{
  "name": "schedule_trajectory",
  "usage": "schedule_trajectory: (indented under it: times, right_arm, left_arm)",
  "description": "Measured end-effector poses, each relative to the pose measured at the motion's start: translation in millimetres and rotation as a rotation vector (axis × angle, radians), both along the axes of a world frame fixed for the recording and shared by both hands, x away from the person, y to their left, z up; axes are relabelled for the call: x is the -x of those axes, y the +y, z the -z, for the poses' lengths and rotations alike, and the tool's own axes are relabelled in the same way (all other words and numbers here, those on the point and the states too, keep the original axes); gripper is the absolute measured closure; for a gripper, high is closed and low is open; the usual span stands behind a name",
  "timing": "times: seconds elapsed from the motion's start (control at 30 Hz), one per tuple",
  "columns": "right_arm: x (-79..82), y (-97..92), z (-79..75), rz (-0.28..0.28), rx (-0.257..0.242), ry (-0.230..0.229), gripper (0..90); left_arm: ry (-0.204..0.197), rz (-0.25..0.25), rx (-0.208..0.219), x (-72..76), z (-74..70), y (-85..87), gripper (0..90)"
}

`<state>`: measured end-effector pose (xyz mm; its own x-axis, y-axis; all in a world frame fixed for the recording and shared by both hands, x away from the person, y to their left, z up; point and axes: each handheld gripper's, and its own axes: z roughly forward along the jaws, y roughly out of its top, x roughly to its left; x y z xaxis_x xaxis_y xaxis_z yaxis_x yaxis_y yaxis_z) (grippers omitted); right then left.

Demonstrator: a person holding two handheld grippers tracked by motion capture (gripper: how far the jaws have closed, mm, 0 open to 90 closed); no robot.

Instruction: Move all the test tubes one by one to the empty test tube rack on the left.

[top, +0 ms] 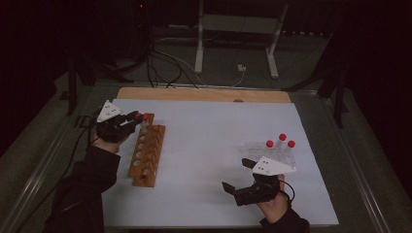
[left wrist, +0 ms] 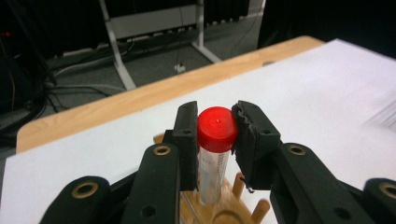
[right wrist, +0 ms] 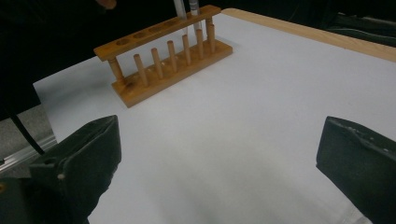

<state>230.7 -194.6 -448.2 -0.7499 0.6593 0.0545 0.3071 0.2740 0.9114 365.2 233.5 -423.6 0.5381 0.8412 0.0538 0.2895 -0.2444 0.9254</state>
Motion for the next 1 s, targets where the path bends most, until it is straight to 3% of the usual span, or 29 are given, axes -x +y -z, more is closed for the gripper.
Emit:
schedule_trajectory:
  times: [0.7, 1.0]
  right_arm:
    - [-0.9, -1.6, 0.1, -0.001, -0.006, 0.005, 0.0]
    - [-0.4, -3.4, -2.5, -0.003, -0.011, -0.003, 0.0]
  left_arm:
    - [0.08, -0.012, -0.072, -8.8, 19.7, -6.8, 71.9]
    - [0.074, -0.015, -0.086, -6.6, 20.4, -7.4, 70.6]
